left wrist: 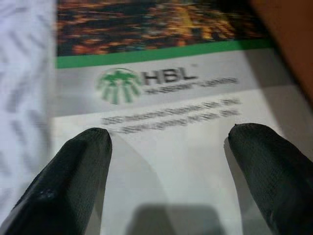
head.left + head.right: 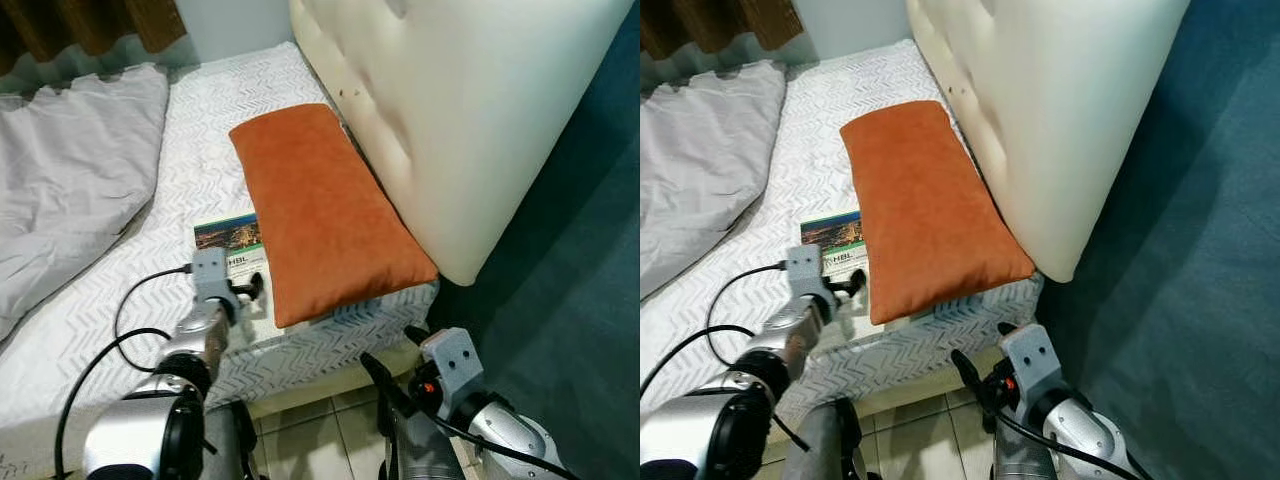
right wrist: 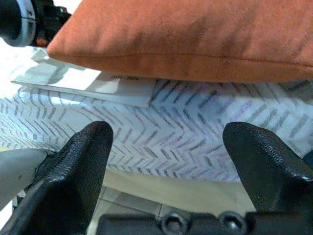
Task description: Clean up the room
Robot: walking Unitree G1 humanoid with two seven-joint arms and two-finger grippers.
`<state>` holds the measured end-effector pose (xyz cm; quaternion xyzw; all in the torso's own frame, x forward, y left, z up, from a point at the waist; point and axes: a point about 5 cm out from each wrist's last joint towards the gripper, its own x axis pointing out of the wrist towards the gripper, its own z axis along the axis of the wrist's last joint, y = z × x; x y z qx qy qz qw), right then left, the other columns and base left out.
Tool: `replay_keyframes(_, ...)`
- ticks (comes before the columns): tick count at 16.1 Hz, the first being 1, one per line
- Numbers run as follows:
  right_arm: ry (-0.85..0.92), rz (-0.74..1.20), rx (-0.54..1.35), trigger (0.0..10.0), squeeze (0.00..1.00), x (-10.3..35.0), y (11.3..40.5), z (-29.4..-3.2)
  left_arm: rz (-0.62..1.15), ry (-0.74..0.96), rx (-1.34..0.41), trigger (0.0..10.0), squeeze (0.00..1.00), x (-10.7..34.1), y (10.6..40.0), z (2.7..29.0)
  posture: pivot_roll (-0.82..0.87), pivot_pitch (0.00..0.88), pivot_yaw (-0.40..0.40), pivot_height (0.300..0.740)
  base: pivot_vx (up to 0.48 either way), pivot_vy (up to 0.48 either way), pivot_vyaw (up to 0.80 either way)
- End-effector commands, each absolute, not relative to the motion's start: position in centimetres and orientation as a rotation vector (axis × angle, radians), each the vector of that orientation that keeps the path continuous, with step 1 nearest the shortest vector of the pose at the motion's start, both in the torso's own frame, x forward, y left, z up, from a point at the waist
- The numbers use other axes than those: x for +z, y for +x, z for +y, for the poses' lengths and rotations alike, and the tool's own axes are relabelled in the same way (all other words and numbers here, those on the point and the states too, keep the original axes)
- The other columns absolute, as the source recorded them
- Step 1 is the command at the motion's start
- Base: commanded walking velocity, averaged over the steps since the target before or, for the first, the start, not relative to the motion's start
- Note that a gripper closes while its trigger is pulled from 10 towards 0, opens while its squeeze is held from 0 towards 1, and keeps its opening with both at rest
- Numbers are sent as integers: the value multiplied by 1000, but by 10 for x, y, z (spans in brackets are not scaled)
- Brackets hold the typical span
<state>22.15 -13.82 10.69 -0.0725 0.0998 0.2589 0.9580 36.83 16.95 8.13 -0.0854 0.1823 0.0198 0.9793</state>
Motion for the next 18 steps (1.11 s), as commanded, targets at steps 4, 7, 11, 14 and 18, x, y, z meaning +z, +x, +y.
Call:
replay_keyframes(4,-150,201,537,10000,0,110,219,-137,439,-141,149,10000,0,65,356,192,-258,193,54,576,0,0,0)
replay_keyframes(7,-153,209,545,10000,0,108,220,-137,463,-114,241,10000,0,58,347,214,-252,190,53,576,0,0,0)
replay_keyframes(11,-151,214,540,10000,0,105,220,-137,425,-205,251,10000,0,50,339,219,-239,177,57,576,0,0,0)
replay_keyframes(14,-157,220,551,10000,0,104,220,-137,410,-211,160,10000,0,47,338,206,-233,174,48,576,0,0,0)
replay_keyframes(18,-170,228,560,10000,0,102,221,-138,393,-219,68,10000,0,44,338,193,-231,168,42,576,0,0,0)
